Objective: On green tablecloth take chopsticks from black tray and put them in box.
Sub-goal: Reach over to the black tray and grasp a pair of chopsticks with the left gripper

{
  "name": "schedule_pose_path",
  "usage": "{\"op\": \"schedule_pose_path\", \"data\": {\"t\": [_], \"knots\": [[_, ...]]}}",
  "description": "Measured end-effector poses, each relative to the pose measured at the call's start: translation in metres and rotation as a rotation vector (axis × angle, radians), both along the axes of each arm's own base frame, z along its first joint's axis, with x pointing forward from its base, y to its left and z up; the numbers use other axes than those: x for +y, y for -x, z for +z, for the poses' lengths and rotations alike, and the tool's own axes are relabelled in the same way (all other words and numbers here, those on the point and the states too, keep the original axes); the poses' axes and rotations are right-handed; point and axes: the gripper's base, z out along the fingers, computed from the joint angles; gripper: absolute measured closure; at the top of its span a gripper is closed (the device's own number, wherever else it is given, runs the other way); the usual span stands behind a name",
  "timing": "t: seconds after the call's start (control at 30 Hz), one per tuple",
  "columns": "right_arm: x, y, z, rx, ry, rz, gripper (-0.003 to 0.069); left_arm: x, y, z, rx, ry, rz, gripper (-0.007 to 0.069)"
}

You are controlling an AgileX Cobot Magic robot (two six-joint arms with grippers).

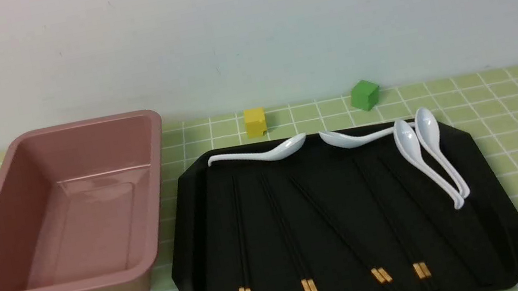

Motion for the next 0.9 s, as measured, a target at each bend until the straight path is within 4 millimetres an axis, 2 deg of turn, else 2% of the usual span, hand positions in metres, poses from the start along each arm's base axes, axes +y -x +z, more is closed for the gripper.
{"op": "schedule_pose_path", "data": {"t": [0.6,0.9], "knots": [[0.0000,0.0000,0.0000,0.000,-0.001,0.000,0.0419,0.0003,0.0000,0.0000,-0.001,-0.008,0.001,0.0386],[0.0000,0.0000,0.0000,0.000,-0.001,0.000,0.0419,0.0029,-0.0002,0.0002,-0.007,-0.084,0.006,0.0386]]}}
